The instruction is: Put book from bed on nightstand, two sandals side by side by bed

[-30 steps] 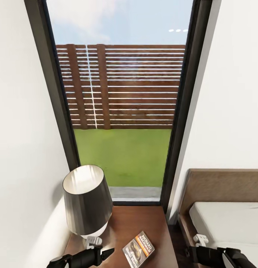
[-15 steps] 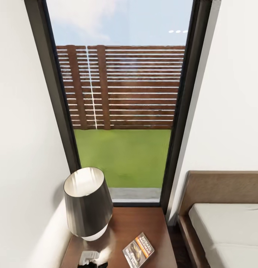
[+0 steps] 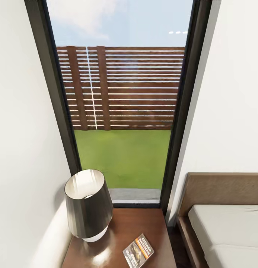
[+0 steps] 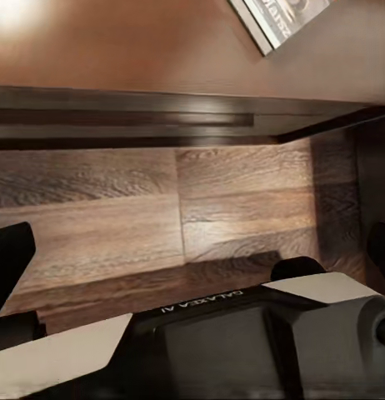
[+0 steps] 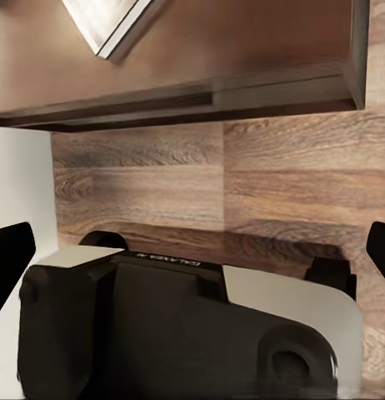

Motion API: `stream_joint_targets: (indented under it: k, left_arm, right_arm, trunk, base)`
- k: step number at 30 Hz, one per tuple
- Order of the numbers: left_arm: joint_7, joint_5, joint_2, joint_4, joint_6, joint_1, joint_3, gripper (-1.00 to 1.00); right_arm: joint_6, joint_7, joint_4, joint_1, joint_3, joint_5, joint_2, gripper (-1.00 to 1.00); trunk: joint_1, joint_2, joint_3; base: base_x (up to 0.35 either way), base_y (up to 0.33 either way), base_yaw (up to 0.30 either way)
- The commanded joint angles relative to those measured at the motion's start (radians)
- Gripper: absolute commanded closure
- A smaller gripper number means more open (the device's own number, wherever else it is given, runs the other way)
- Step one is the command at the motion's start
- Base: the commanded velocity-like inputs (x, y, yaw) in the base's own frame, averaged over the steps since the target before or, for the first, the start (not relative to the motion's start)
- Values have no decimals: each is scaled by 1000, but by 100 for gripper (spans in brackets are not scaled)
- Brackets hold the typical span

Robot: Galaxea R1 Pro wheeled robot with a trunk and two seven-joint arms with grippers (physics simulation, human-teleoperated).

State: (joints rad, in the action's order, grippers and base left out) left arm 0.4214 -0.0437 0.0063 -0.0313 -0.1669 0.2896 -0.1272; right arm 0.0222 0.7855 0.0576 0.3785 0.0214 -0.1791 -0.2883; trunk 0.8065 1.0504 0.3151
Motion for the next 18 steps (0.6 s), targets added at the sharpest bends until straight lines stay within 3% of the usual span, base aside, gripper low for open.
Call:
stream_joint_targets:
  k: [1,6,10,18]
  left_arm:
    - [3,-4,1,4,-6,-7,-9,-100]
    - [2,-4,7,11,-16,-68,-9,-100]
    - [2,-4,29,12,-18,-115,-10,-100]
    - [2,-3,37,-7,-19,-134,-18,-100]
  right_arm:
    - [2,5,8,1,2,-9,0,-100]
    - [3,5,21,-4,1,-10,0,-100]
    - [4,5,24,-32,1,-11,0,-100]
    - [2,3,24,-50,3,-11,1,-100]
  trunk:
    - [-4,-6,-2]
    - [-23,-41,-18]
    - [-27,-48,-21]
    - [-27,-48,-21]
  base:
    - [0,0,0]
    - [0,0,0]
    - [0,0,0]
    - [0,0,0]
